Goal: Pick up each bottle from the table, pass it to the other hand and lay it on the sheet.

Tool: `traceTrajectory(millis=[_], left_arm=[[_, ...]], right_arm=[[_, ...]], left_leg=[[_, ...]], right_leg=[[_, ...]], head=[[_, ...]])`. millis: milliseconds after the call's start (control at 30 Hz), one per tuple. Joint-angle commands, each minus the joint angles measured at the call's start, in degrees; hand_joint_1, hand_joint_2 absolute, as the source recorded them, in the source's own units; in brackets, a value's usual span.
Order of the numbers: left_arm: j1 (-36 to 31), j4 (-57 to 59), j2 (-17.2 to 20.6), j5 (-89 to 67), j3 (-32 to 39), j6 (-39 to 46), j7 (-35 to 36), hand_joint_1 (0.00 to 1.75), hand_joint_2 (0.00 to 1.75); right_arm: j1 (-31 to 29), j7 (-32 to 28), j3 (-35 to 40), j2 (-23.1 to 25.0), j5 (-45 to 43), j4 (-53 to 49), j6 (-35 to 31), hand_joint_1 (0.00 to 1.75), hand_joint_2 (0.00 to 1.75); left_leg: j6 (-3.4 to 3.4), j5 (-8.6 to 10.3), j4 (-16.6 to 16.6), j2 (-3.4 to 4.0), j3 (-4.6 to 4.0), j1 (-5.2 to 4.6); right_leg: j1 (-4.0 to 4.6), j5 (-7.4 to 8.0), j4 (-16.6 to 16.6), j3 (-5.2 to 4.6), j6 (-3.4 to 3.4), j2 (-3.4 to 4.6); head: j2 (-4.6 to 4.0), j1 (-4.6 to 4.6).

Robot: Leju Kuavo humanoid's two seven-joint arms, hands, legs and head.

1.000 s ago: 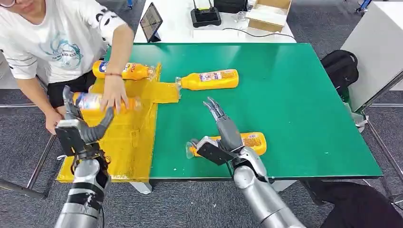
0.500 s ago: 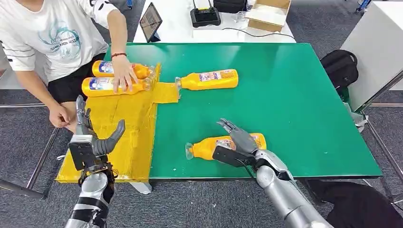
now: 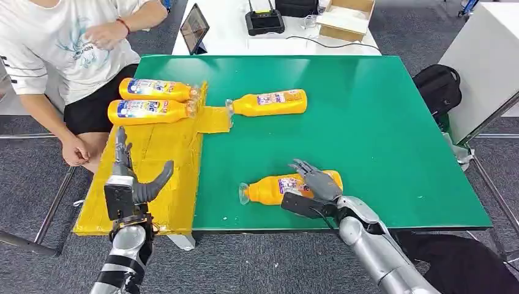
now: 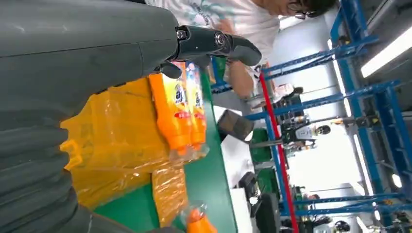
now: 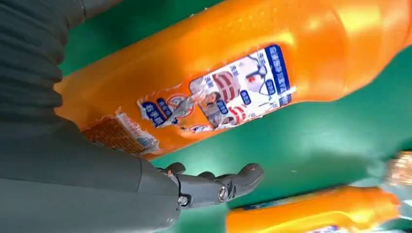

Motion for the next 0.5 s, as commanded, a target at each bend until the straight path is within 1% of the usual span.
traceTrajectory(millis=[33, 67, 100, 133, 167, 267, 433, 500], left_arm=[[-2.1, 5.6, -0.2, 0.0, -1.0, -0.5, 0.2, 0.0, 1.75], [-2.1, 5.7, -0.3, 0.1, -0.9, -0.6, 0.2, 0.0, 1.75], [-2.1, 6.4, -0.5, 0.2, -0.6, -1.0, 0.2, 0.0, 1.75], [-2.1, 6.4, -0.5, 0.2, -0.6, -1.0, 0.2, 0.0, 1.75], [-2.1, 6.9, -0.6, 0.0, -0.4, -1.3, 0.2, 0.0, 1.75], [-2.1, 6.9, -0.6, 0.0, -0.4, -1.2, 0.2, 0.0, 1.75], [-2.2, 7.2, -0.7, 0.0, -0.2, -1.3, 0.2, 0.0, 1.75], [-2.3, 7.3, -0.7, 0.1, -0.1, -1.7, 0.2, 0.0, 1.75]], right_arm=[[-3.1, 3.0, 2.4, -1.1, 1.6, 6.6, -0.9, 0.0, 1.75], [-3.2, 3.3, 2.4, -1.0, 1.9, 6.9, -1.0, 0.0, 1.75], [-4.0, 5.1, 2.5, -0.9, 2.9, 8.3, -1.3, 0.0, 1.75], [-4.2, 5.1, 2.4, -1.0, 2.9, 8.3, -1.3, 0.0, 1.75], [-5.4, 6.4, 2.7, -0.9, 3.5, 10.4, -0.8, 0.0, 1.75], [-6.2, 6.3, 2.5, -0.9, 3.5, 11.7, -0.8, 0.0, 1.75], [-6.8, 6.4, 2.7, -0.7, 3.9, 12.7, -0.7, 0.0, 1.75], [-8.0, 6.1, 3.0, -0.4, 3.5, 14.3, 0.9, 0.0, 1.75]], left_leg=[[0.09, -0.07, -0.1, 0.02, 0.29, 0.01], [0.1, -0.09, -0.1, 0.05, 0.34, 0.02], [0.07, -0.06, -0.1, 0.04, 0.23, 0.01], [0.07, -0.07, -0.1, 0.08, 0.29, 0.01], [0.08, -0.07, -0.1, 0.03, 0.32, 0.01], [0.06, -0.03, 0.0, 0.04, 0.19, 0.01], [0.08, -0.04, -0.1, -0.01, 0.3, 0.01], [0.07, -0.04, 0.0, 0.03, 0.26, 0.01]], right_leg=[[0.05, -0.06, -0.1, 0.31, -0.19, -0.07], [0.07, -0.07, -0.1, 0.35, -0.23, -0.05], [0.05, -0.04, -0.1, 0.24, -0.16, -0.03], [0.06, -0.04, -0.1, 0.28, -0.19, -0.01], [0.06, -0.06, -0.1, 0.32, -0.2, -0.06], [0.04, -0.01, -0.1, 0.18, -0.11, -0.02], [0.06, -0.03, -0.1, 0.32, -0.15, -0.09], [0.04, -0.01, -0.1, 0.28, -0.12, -0.04]], head=[[0.0, 0.0], [0.0, 0.0], [0.0, 0.0], [0.0, 0.0], [0.0, 0.0], [0.0, 0.0], [0.0, 0.0], [0.0, 0.0]])
